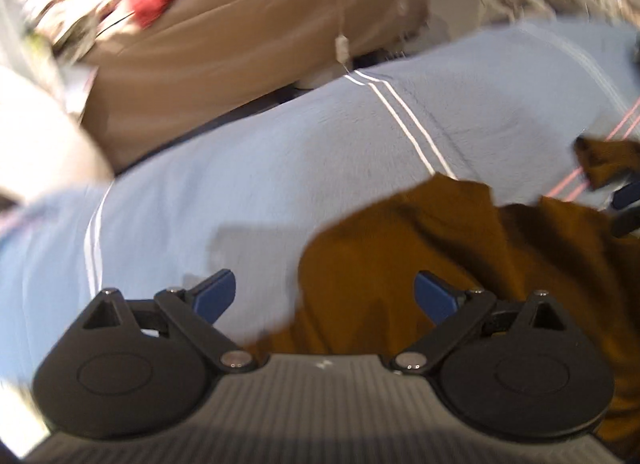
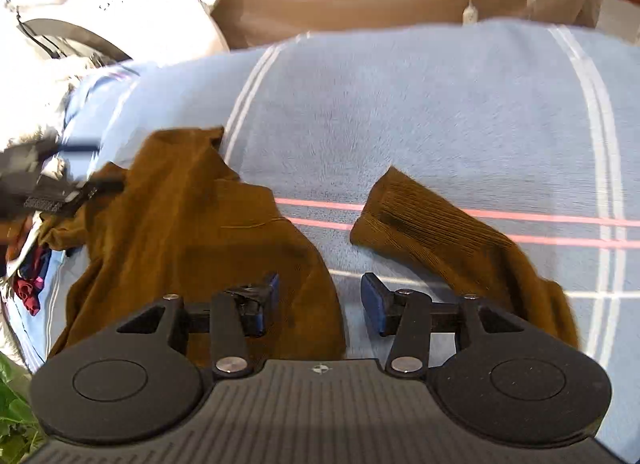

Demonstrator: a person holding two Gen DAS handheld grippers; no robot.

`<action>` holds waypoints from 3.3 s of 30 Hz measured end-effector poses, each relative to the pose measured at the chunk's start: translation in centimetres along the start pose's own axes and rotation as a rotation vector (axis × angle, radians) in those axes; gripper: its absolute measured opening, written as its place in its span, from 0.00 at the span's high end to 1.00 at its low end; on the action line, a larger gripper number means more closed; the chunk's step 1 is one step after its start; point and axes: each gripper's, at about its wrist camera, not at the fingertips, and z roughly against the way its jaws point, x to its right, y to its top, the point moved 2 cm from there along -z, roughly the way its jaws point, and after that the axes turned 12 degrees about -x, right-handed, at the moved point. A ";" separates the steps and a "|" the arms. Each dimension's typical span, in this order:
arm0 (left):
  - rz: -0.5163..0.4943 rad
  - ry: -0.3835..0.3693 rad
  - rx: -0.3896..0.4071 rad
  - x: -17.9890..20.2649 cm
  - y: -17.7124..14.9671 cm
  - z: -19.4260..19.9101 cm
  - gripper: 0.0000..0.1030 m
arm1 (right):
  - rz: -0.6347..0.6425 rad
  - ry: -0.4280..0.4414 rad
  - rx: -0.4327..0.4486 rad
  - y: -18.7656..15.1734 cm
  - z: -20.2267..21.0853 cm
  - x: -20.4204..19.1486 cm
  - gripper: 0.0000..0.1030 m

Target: Fold small clothes

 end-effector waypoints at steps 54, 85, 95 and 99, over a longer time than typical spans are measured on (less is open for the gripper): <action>0.287 -0.025 -0.072 -1.6 -22.5 7.6 0.04 | -0.140 -0.674 0.185 -26.1 14.6 5.1 0.00; 0.151 -0.421 -0.208 -4.7 -30.7 10.4 0.92 | -0.141 0.255 -0.233 -29.7 2.6 -9.9 0.90; 0.175 -0.290 -0.289 -4.6 -31.6 8.4 0.84 | -0.177 0.114 -0.256 -29.8 0.3 -7.9 0.46; 0.136 -0.363 -0.165 -0.5 -27.1 10.6 0.41 | -0.202 -0.025 -0.073 -29.5 5.1 -5.5 0.40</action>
